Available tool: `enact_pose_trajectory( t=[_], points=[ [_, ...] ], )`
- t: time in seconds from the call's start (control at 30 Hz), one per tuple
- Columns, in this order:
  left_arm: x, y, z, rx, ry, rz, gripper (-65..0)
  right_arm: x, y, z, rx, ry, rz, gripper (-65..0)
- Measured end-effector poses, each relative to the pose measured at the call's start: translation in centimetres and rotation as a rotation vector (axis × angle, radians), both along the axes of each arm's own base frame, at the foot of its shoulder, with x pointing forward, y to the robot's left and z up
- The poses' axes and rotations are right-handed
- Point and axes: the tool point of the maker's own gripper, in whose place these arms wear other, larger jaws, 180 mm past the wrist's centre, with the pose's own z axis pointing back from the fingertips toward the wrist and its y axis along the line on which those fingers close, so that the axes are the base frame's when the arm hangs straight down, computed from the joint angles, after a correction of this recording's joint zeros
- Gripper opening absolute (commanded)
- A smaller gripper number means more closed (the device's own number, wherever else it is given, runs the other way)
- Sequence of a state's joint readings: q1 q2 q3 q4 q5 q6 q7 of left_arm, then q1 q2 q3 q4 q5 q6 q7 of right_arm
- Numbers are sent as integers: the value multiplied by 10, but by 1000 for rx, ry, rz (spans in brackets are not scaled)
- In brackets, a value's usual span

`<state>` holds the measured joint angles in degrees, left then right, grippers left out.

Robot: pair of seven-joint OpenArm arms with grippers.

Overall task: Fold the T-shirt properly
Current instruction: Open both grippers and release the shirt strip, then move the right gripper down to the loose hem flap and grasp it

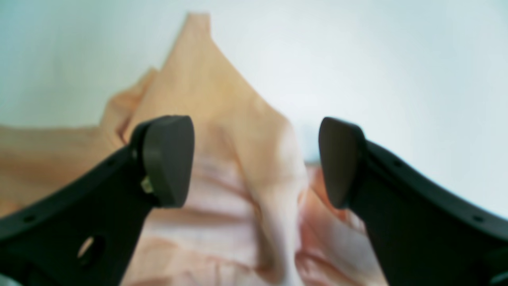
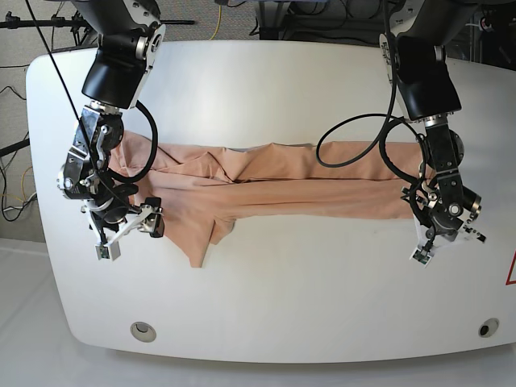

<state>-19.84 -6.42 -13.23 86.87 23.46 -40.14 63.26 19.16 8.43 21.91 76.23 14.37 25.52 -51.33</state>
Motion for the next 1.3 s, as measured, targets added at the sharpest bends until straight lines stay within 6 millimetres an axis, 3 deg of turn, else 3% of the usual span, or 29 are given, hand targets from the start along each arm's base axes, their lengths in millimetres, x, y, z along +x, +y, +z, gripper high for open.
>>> enact_pose_trajectory(
  t=[0.5, 0.87, 1.0, 1.3],
  points=[
    [-20, 35, 44, 147, -102, 10, -607, 33, 16, -32, 78, 5, 35, -174],
    [-45, 49, 29, 151, -63, 38, -607, 41, 8, -55, 78, 2, 19, -173],
    [-52, 60, 30, 163, -55, 70, -607, 46, 11, -58, 83, -23, 23, -173],
    [-60, 65, 23, 156, -40, 88, -607, 54, 14, -62, 81, -39, 35, -173]
  ],
)
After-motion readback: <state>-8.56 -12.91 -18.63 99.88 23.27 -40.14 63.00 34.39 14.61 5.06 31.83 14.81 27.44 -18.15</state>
